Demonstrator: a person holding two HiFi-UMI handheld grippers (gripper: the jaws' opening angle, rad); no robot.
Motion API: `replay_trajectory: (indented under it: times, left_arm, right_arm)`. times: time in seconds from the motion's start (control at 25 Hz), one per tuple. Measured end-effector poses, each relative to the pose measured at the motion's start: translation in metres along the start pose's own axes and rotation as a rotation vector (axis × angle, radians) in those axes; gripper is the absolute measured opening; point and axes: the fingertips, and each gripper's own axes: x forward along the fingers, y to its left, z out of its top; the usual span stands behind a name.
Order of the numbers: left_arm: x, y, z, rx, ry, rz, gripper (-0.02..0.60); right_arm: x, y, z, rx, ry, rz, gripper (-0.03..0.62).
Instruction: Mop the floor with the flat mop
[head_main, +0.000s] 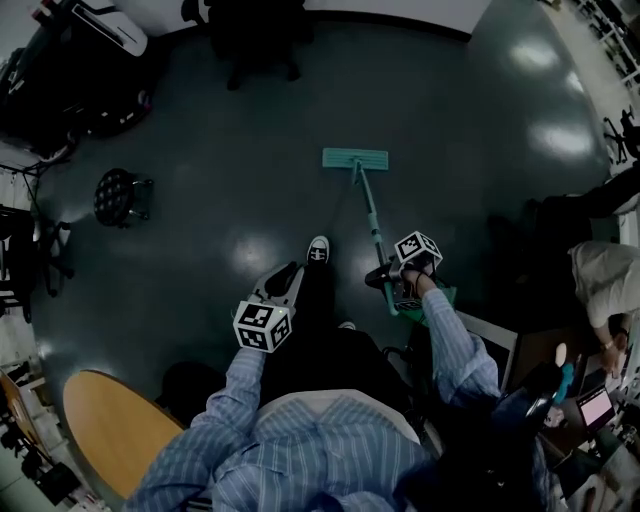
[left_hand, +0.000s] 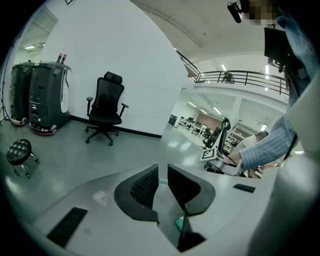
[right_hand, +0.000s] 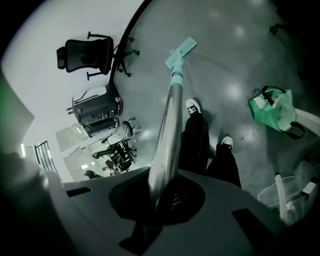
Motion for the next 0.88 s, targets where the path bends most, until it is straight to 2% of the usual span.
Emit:
replay_trajectory:
  times: [0.36,0.68,0.88]
  left_arm:
    - [-0.061,-0.066,-0.037,0.015,-0.054,-0.026,0.061]
    - [-0.09,-0.11,-0.057,0.029,-0.073,-0.058,0.061]
    - [-0.115,-0.111,-0.057,0.033,-0.076,-0.066,0.061]
  right_arm:
    - [0.011,-0.082,-0.148,0.003,0.049,-0.012,0.032]
    - [0.011,-0.123,-0.237,0.006,0.096,-0.002,0.032]
    - [0.007,-0.124,-0.278,0.016,0.128,-0.014,0.032]
